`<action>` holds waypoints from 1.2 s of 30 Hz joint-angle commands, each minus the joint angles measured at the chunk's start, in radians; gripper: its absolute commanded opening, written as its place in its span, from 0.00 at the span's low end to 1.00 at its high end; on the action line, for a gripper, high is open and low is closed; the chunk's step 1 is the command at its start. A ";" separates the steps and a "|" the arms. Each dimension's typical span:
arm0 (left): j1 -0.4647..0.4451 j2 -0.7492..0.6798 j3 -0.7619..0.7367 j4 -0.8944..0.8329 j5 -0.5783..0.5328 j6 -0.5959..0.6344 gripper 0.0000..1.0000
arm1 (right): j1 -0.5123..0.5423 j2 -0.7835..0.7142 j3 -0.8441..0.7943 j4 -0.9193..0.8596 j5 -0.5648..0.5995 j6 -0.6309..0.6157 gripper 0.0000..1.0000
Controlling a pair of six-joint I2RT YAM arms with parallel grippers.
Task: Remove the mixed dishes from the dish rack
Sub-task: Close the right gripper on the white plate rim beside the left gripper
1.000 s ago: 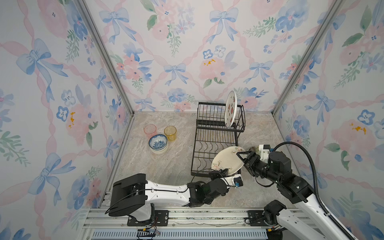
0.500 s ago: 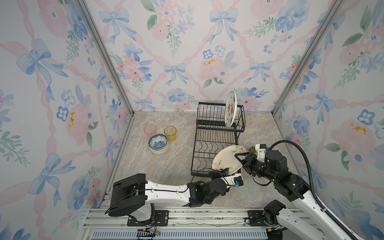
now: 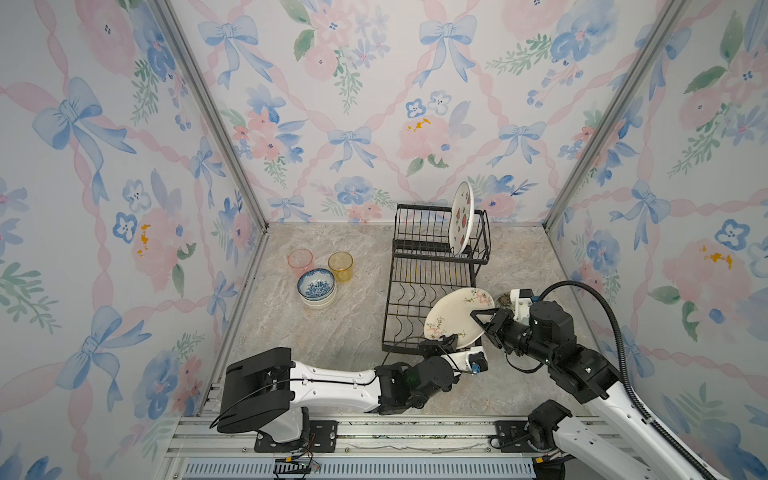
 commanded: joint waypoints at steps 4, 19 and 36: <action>-0.007 0.004 0.040 0.104 -0.026 0.013 0.00 | 0.015 -0.003 0.031 -0.012 0.013 -0.053 0.24; -0.006 0.035 0.022 0.246 -0.165 0.035 0.58 | 0.016 0.014 0.079 -0.102 0.051 -0.097 0.22; -0.005 -0.017 -0.014 0.260 -0.151 0.000 0.98 | 0.015 -0.031 0.076 -0.153 0.095 -0.086 0.23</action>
